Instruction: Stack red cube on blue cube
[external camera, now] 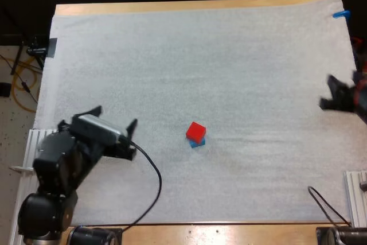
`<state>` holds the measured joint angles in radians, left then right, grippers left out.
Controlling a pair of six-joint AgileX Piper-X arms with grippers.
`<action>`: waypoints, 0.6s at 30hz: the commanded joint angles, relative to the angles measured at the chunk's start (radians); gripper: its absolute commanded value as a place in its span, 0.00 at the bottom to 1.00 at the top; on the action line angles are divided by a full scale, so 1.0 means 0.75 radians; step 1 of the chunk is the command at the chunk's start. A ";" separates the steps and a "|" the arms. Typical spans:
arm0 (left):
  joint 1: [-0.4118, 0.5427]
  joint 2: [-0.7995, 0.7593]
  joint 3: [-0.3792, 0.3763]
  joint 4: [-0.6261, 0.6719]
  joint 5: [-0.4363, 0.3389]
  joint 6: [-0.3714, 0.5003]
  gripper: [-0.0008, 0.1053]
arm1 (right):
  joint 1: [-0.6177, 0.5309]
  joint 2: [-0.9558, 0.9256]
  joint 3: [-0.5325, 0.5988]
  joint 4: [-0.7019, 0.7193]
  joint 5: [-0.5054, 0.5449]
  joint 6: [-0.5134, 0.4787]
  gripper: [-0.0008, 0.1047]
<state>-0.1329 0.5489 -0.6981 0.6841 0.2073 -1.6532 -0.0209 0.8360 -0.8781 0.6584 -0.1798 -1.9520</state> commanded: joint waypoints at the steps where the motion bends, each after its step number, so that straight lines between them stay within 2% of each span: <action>1: 0.058 -0.007 -0.024 -0.034 -0.022 -0.020 0.73 | -0.020 -0.075 0.026 0.052 -0.027 -0.031 0.51; 5: 0.229 -0.029 -0.027 0.003 -0.012 -0.020 0.73 | -0.019 -0.239 0.077 0.156 -0.031 -0.036 0.51; 8: 0.343 -0.092 -0.027 0.079 0.069 -0.004 0.73 | -0.019 -0.374 0.105 0.232 -0.027 -0.032 0.51; 13: 0.351 -0.273 -0.027 0.126 0.144 -0.006 0.73 | -0.019 -0.558 0.163 0.314 -0.027 -0.020 0.50; 18: 0.303 -0.503 -0.027 0.286 0.170 -0.006 0.73 | -0.019 -0.780 0.239 0.348 -0.027 0.012 0.50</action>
<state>0.1063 0.2033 -0.7139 0.8626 0.3267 -1.6538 -0.0343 0.2824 -0.7052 0.9160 -0.1915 -1.9515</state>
